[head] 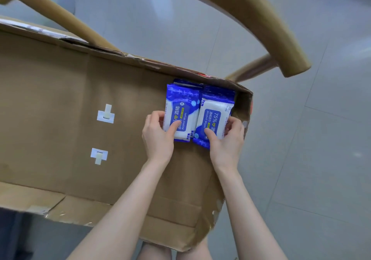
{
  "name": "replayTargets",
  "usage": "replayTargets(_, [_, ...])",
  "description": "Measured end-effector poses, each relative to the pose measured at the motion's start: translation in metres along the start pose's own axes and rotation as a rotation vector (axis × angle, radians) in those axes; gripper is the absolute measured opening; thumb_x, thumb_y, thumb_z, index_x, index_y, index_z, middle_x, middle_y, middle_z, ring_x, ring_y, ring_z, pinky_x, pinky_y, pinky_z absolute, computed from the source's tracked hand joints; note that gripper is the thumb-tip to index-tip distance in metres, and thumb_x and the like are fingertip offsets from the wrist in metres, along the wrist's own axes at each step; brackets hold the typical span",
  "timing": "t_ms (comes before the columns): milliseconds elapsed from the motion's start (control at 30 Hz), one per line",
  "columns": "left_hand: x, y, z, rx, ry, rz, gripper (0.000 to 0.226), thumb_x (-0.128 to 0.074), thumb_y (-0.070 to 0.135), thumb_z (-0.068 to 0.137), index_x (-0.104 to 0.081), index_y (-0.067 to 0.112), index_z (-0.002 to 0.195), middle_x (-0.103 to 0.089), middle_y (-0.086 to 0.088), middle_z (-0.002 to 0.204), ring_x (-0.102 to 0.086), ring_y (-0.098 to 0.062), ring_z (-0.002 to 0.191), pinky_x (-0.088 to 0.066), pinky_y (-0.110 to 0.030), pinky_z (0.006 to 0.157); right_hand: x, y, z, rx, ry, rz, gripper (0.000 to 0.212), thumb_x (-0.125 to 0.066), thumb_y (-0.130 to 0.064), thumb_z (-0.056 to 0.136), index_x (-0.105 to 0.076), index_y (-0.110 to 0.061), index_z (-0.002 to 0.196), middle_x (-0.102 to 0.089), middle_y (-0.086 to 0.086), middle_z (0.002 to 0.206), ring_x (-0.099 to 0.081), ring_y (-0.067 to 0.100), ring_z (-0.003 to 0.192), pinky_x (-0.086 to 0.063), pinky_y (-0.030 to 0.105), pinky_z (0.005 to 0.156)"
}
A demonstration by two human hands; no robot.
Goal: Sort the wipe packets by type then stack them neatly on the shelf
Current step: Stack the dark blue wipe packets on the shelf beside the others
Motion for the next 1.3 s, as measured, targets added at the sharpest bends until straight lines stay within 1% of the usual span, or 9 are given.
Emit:
replayTargets(167, [0.032,0.008,-0.017,0.116,-0.014,-0.275,0.018,-0.072,0.018,0.083,-0.054,0.021,0.087,-0.065,0.017,0.084,-0.063,0.005,0.073,-0.049,-0.010,0.061,0.012,-0.020,-0.021,-0.059,-0.130,0.278,0.035,-0.071,-0.014,0.084,-0.045,-0.022,0.106,-0.061,-0.005,0.104,-0.063,0.001,0.092,-0.052,0.011,0.062])
replayTargets(367, [0.106,0.012,-0.064,0.267,0.032,-0.659,0.010,-0.066,0.015,0.088,-0.064,0.023,0.094,-0.071,0.007,0.087,-0.066,-0.001,0.072,-0.051,-0.014,0.060,0.035,-0.059,-0.076,-0.065,-0.306,0.450,0.027,-0.068,-0.011,0.086,-0.049,-0.021,0.103,-0.070,0.006,0.104,-0.071,0.017,0.088,-0.058,0.026,0.064])
replayTargets(500, [0.165,0.007,-0.104,0.355,-0.031,-0.850,0.023,-0.062,0.006,0.088,-0.061,0.016,0.109,-0.072,-0.003,0.097,-0.068,-0.015,0.082,-0.055,-0.025,0.068,0.039,-0.092,-0.126,-0.068,-0.478,0.492,0.032,-0.065,-0.008,0.088,-0.048,-0.011,0.115,-0.072,0.008,0.102,-0.071,0.019,0.083,-0.054,0.023,0.060])
replayTargets(633, [0.228,-0.011,-0.142,0.354,-0.019,-0.973,0.043,-0.057,-0.009,0.086,-0.054,0.007,0.126,-0.069,-0.012,0.111,-0.067,-0.023,0.095,-0.055,-0.033,0.079,0.028,-0.116,-0.181,-0.017,-0.623,0.460,0.039,-0.065,0.002,0.085,-0.051,-0.017,0.116,-0.072,0.010,0.103,-0.070,0.026,0.089,-0.057,0.032,0.069])
replayTargets(800, [0.312,-0.050,-0.187,0.373,0.155,-1.104,0.024,-0.061,-0.008,0.083,-0.058,0.006,0.102,-0.070,-0.015,0.100,-0.067,-0.021,0.083,-0.052,-0.035,0.076,-0.001,-0.145,-0.266,0.089,-0.756,0.394,0.046,-0.065,0.005,0.082,-0.054,-0.017,0.120,-0.072,0.006,0.104,-0.070,0.022,0.091,-0.057,0.032,0.069])
replayTargets(900, [0.364,-0.082,-0.212,0.334,0.244,-1.214,0.015,-0.060,-0.006,0.084,-0.059,0.006,0.093,-0.072,-0.009,0.087,-0.068,-0.017,0.076,-0.054,-0.029,0.072,-0.028,-0.159,-0.330,0.154,-0.786,0.363,0.038,-0.068,0.006,0.079,-0.057,-0.011,0.111,-0.074,0.004,0.095,-0.071,0.020,0.085,-0.054,0.027,0.064])
replayTargets(1000, [0.421,-0.122,-0.238,0.317,0.345,-1.313,0.012,-0.059,0.000,0.087,-0.061,0.006,0.096,-0.073,-0.006,0.085,-0.070,-0.014,0.075,-0.058,-0.025,0.066,-0.060,-0.169,-0.398,0.210,-0.827,0.337,0.029,-0.069,0.006,0.078,-0.060,-0.008,0.102,-0.074,0.006,0.091,-0.071,0.019,0.078,-0.055,0.026,0.064])
replayTargets(1133, [0.498,-0.176,-0.275,0.268,0.493,-1.308,0.010,-0.061,0.003,0.087,-0.064,0.007,0.095,-0.073,-0.005,0.087,-0.069,-0.013,0.075,-0.056,-0.026,0.070,-0.102,-0.188,-0.486,0.316,-0.911,0.325,0.024,-0.069,0.004,0.079,-0.063,-0.010,0.097,-0.074,0.006,0.090,-0.070,0.019,0.075,-0.054,0.025,0.062])
replayTargets(1300, [0.589,-0.230,-0.309,0.206,0.686,-1.278,0.005,-0.063,0.007,0.087,-0.066,0.010,0.091,-0.073,-0.001,0.084,-0.068,-0.010,0.071,-0.055,-0.021,0.063,-0.151,-0.221,-0.581,0.448,-1.090,0.314,0.025,-0.065,0.003,0.083,-0.067,-0.019,0.095,-0.074,0.008,0.093,-0.069,0.024,0.081,-0.055,0.041,0.076])
Point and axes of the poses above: each hand's wrist, its own z-axis towards the middle knuckle, its own x-axis out of the back of the hand, y = z × x, the point moved 1 cm from there along z, towards the middle knuckle
